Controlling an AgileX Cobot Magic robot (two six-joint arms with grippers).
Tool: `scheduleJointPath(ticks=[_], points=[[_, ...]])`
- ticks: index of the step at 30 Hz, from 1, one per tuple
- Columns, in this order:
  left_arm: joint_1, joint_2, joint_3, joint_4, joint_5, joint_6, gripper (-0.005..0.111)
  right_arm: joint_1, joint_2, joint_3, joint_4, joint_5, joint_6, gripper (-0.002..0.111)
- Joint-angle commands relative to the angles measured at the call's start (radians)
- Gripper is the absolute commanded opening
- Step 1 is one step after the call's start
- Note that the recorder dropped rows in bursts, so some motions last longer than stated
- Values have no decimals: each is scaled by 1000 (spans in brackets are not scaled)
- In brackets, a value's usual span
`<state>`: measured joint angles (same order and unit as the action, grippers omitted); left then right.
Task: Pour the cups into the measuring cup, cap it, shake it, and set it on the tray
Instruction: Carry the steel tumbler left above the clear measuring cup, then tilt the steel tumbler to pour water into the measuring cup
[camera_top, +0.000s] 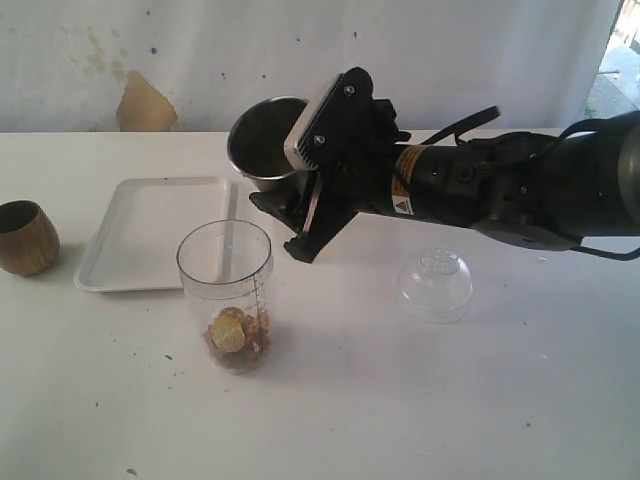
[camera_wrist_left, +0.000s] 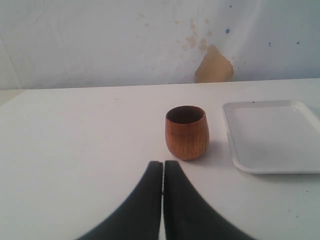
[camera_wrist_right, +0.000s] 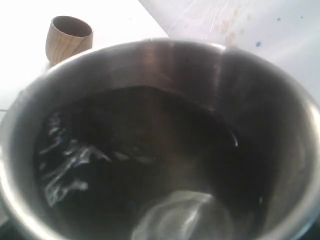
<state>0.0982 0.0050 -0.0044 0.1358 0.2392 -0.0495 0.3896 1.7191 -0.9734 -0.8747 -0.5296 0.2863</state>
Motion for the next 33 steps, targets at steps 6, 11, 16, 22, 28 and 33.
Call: scheduleJointPath(ticks=[6,11,16,22,28,33], points=[[0,-5,4,-2,0,2,1,1,-14,-16,21,-54,-66,0],[0,-5,4,-2,0,2,1,11,-14,-16,24,-48,-66,0],[0,-5,4,-2,0,2,1,11,-14,-17,31,-46,-69,0],[0,-5,4,-2,0,2,1,11,8,-44,29,-46,-81,0],[0,-5,4,-2,0,2,1,11,24,-53,29,-52,-79,0],[0,-5,4,-2,0,2,1,11,26,-53,29,-52,-120,0]])
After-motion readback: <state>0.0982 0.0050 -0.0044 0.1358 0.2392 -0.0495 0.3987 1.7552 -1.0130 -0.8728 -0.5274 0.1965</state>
